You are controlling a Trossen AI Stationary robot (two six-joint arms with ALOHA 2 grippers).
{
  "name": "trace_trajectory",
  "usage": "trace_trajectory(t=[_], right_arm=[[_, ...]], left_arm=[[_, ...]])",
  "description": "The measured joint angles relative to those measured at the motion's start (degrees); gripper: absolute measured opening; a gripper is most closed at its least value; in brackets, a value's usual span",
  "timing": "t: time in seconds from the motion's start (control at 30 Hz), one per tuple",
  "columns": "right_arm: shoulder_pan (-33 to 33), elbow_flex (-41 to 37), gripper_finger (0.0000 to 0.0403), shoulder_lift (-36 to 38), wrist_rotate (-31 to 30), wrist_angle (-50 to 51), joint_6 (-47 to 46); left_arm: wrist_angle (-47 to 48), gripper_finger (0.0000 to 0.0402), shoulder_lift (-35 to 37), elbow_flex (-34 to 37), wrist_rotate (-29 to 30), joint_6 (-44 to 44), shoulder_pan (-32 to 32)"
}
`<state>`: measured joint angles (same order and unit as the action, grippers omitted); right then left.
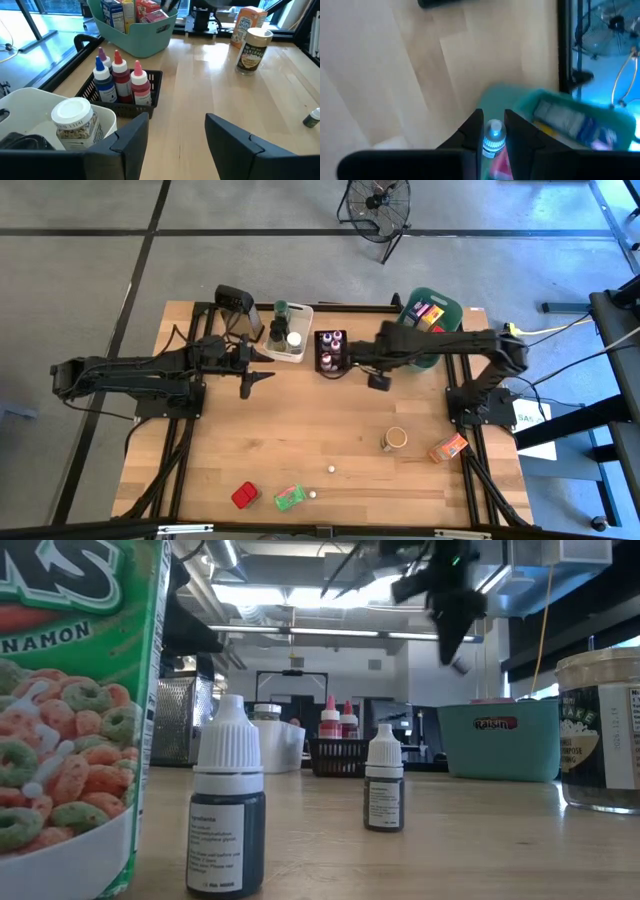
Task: Pick & Place Kitchen Items
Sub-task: Put the small purple food coloring bottle into the black bin
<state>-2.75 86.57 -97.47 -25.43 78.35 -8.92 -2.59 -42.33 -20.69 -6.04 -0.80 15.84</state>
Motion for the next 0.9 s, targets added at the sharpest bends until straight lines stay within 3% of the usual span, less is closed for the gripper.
trace_trajectory(t=[0.23, 0.47, 0.57, 0.7, 0.9], right_arm=[[5.00, -2.65, 0.0057, 11.29, 0.24, 3.77, -7.23], [10.98, -19.78, 0.0057, 29.73, -0.11, -6.23, -11.94], [12.64, -30.02, 0.0057, 37.83, 0.69, -20.55, -12.78], [12.95, -44.04, 0.0057, 43.87, 3.17, -48.57, -6.80], [7.82, -57.15, 0.0057, 40.17, 5.88, -83.83, 3.18]], left_arm=[[0.26, 0.0191, 0.00, 0.00, 0.00, 0.04, -0.02], [0.58, 0.0190, 0.00, 0.00, -0.02, 0.46, -0.02], [0.56, 0.0191, 0.00, 0.00, -0.02, 0.17, 0.00], [0.20, 0.0189, 0.00, 0.00, 0.00, 0.13, 0.00], [-1.12, 0.0191, 0.00, 0.00, 0.00, -0.01, 0.00]])
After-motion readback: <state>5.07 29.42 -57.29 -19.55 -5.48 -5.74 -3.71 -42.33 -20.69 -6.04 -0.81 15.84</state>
